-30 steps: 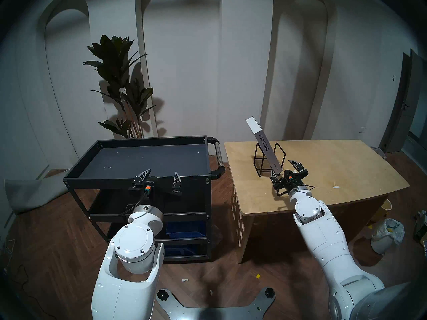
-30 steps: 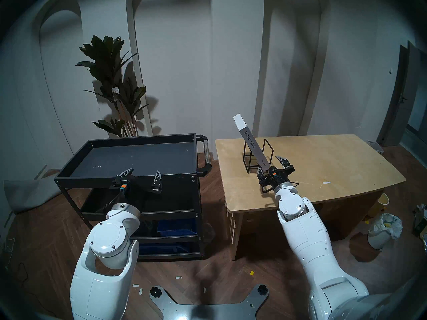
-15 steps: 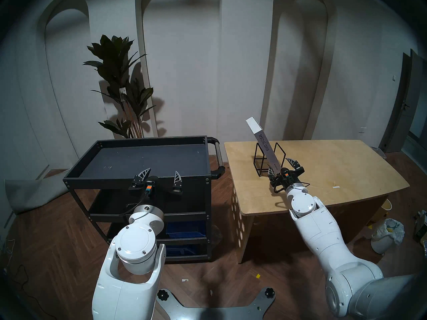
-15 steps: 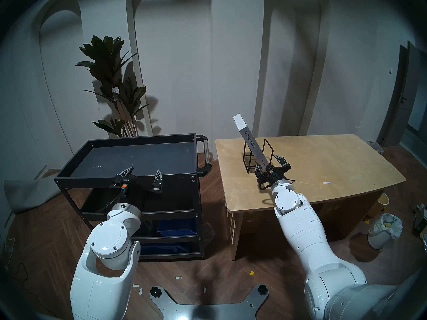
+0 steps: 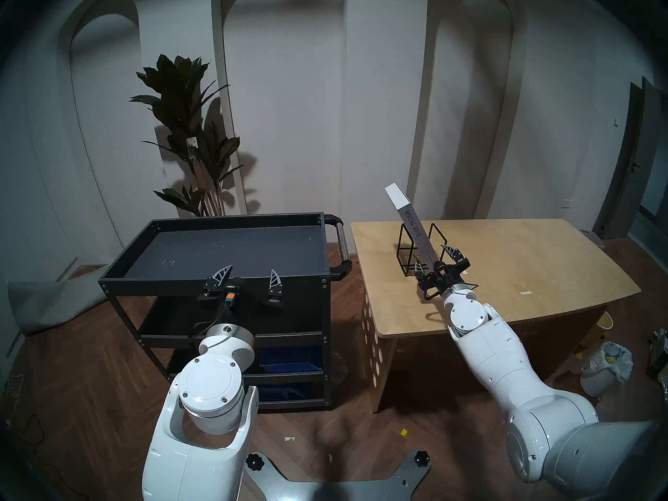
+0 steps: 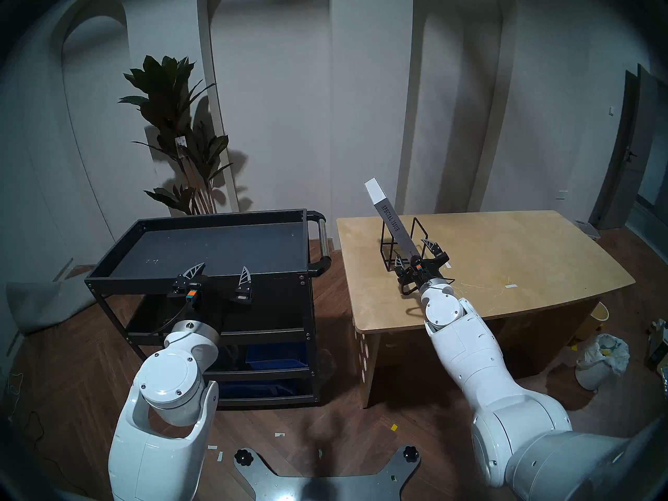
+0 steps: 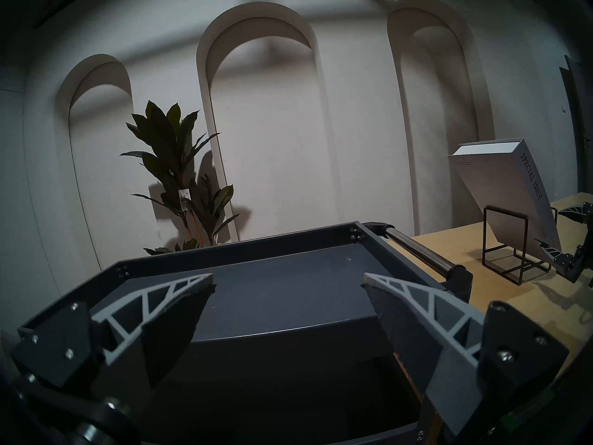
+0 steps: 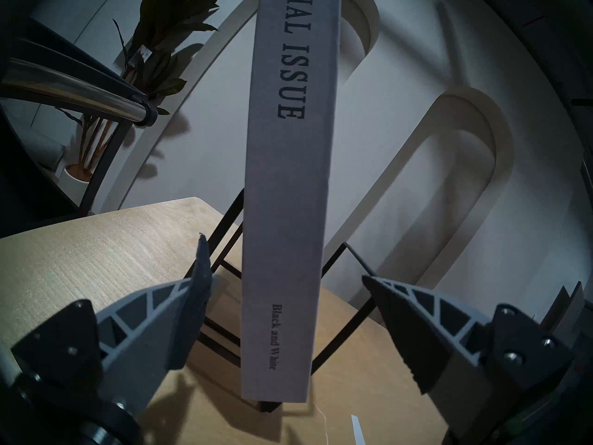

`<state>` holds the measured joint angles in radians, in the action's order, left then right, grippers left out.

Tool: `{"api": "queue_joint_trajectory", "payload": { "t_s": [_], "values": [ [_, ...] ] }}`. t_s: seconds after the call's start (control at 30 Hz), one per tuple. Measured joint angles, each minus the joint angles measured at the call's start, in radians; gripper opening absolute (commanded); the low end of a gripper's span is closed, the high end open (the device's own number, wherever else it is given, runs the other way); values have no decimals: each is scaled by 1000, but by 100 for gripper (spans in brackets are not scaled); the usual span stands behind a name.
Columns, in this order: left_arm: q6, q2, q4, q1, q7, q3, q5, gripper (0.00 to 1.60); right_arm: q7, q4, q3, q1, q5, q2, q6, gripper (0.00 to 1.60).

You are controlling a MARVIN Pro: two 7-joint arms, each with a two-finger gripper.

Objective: Transfer books between table and cart

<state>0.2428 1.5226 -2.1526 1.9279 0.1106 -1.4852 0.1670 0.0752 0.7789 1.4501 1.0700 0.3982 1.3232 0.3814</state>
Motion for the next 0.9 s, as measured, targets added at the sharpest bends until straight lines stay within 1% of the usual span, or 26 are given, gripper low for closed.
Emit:
{"api": "queue_joint_trajectory", "payload": {
  "t_s": [0.37,0.7,0.83,0.9],
  "values": [
    [0,-1,-7,8,0,-20,-16,160,23,-58,-14,-47,30,-3,26,160],
    [1,-6,-15,10,-17,-36,-33,160,72,-170,-29,-97,68,-7,56,160],
    [2,-7,-18,12,-21,-41,-37,160,110,-235,-34,-120,80,5,79,160],
    [2,-7,-19,12,-22,-42,-39,160,120,-254,-36,-127,84,10,85,160]
  ]
}}
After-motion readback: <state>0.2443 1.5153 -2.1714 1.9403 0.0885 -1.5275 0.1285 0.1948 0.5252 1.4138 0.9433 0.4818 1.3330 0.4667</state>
